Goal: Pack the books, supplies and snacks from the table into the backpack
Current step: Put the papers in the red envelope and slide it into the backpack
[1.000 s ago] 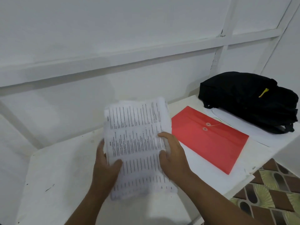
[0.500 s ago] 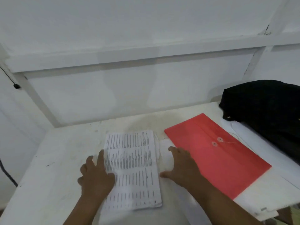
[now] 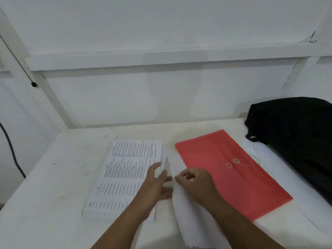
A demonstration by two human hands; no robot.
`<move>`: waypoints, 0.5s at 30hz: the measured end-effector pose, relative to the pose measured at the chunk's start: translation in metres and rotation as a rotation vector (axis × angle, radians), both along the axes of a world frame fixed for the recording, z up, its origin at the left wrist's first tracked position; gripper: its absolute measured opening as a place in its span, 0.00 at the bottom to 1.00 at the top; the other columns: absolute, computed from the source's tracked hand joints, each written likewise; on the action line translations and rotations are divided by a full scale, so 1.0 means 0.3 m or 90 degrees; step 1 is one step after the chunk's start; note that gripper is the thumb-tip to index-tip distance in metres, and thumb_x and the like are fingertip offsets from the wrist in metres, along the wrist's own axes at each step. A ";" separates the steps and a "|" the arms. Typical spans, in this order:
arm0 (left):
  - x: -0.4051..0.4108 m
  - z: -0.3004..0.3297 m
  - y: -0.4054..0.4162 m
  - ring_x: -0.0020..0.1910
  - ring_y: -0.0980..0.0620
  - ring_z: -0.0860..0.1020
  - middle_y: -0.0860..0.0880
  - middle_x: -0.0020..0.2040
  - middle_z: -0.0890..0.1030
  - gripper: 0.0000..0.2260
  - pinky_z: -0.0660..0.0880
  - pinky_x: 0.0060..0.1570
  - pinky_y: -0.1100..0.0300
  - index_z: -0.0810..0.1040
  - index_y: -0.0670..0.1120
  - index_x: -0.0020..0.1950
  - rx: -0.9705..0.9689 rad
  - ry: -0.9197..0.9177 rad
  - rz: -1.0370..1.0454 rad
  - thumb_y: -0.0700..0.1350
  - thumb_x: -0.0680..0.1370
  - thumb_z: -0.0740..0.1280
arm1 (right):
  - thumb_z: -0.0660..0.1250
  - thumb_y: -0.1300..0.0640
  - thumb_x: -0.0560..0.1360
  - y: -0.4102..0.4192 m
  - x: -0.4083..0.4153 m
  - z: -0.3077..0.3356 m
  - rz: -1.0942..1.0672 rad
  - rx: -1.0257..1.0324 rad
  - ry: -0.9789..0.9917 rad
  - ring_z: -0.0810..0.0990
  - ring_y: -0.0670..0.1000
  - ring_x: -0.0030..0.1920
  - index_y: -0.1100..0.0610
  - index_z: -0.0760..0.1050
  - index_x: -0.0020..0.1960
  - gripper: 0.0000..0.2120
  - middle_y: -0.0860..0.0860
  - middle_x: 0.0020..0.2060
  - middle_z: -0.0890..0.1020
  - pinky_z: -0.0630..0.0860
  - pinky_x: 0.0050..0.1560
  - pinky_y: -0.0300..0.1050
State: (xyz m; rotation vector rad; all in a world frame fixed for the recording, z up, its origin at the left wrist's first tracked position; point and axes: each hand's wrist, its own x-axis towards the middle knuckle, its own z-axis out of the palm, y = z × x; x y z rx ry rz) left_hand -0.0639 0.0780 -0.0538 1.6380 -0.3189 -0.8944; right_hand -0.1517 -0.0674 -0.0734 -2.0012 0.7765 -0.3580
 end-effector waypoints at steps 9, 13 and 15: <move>0.014 -0.013 -0.068 0.47 0.44 0.83 0.45 0.52 0.84 0.22 0.83 0.43 0.48 0.75 0.66 0.57 0.104 -0.136 -0.011 0.39 0.75 0.71 | 0.61 0.71 0.75 -0.020 -0.041 -0.040 -0.027 0.139 -0.115 0.83 0.47 0.49 0.45 0.80 0.48 0.21 0.48 0.48 0.84 0.81 0.44 0.40; 0.064 -0.016 -0.035 0.46 0.48 0.83 0.53 0.52 0.84 0.20 0.82 0.45 0.49 0.80 0.63 0.51 0.109 -0.228 0.044 0.36 0.75 0.65 | 0.65 0.68 0.73 -0.019 -0.036 -0.038 -0.078 0.085 -0.138 0.80 0.41 0.51 0.43 0.79 0.48 0.19 0.43 0.50 0.82 0.77 0.48 0.36; 0.128 -0.003 0.014 0.44 0.49 0.83 0.54 0.51 0.84 0.22 0.81 0.43 0.52 0.80 0.64 0.49 0.104 -0.231 0.072 0.35 0.76 0.62 | 0.68 0.66 0.72 -0.011 -0.019 -0.043 -0.060 0.035 -0.134 0.76 0.36 0.53 0.44 0.78 0.51 0.18 0.39 0.53 0.79 0.73 0.54 0.35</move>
